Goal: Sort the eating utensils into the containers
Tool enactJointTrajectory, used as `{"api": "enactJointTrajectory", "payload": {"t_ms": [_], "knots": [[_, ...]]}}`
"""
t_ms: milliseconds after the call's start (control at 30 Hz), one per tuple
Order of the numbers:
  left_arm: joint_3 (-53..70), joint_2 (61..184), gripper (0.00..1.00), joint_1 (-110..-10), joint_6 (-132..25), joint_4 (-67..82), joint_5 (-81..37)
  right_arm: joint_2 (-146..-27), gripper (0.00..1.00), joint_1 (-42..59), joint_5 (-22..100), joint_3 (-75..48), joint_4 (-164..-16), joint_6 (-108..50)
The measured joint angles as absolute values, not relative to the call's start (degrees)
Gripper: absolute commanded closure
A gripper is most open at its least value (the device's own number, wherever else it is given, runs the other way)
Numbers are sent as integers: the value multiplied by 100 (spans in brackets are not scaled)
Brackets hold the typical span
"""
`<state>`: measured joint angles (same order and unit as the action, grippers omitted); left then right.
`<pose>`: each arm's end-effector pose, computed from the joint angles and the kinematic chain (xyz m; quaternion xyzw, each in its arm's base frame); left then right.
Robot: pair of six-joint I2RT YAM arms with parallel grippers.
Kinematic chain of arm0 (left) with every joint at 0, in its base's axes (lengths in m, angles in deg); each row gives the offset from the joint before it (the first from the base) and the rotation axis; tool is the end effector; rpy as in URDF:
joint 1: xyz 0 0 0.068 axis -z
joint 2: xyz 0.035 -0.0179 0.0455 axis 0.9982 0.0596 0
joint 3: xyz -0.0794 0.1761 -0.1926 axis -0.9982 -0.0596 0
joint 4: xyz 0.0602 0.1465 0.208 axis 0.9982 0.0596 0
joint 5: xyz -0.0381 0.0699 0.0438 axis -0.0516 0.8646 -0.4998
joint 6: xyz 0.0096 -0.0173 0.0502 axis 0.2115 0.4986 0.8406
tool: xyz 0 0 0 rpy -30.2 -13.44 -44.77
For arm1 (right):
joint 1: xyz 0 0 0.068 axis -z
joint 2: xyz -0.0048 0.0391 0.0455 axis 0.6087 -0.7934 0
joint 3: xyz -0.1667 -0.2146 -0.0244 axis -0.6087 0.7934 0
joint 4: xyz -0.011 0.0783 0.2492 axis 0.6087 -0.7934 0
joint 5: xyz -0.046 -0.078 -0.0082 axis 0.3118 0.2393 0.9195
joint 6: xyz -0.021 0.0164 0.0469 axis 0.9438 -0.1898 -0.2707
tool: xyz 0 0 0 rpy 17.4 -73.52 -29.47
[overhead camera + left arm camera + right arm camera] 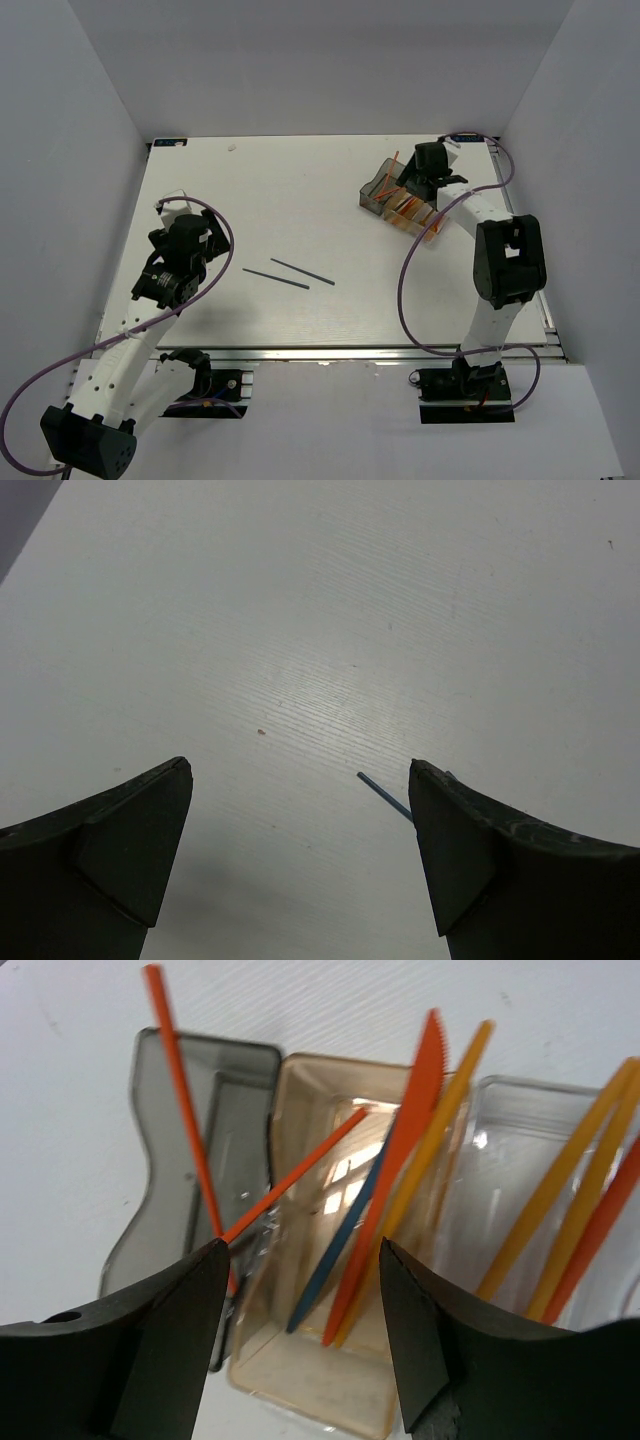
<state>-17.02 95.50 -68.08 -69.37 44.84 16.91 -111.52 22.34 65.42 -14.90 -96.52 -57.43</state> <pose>0.1721 -0.0383 0.3003 -0.1849 0.8523 0.0527 0.4864 0.4119 0.0996 0.2359 0.2260 0.8537 0.0565 0.4657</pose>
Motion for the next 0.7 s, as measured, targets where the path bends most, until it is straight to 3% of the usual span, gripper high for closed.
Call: {"api": "enactJointTrajectory", "payload": {"t_ms": [700], "knots": [[-1728, 9572, 2, -6808, -6911, 4477, 1641, -11651, 40, 2741, 5899, -1628, -9357, -5697]]}}
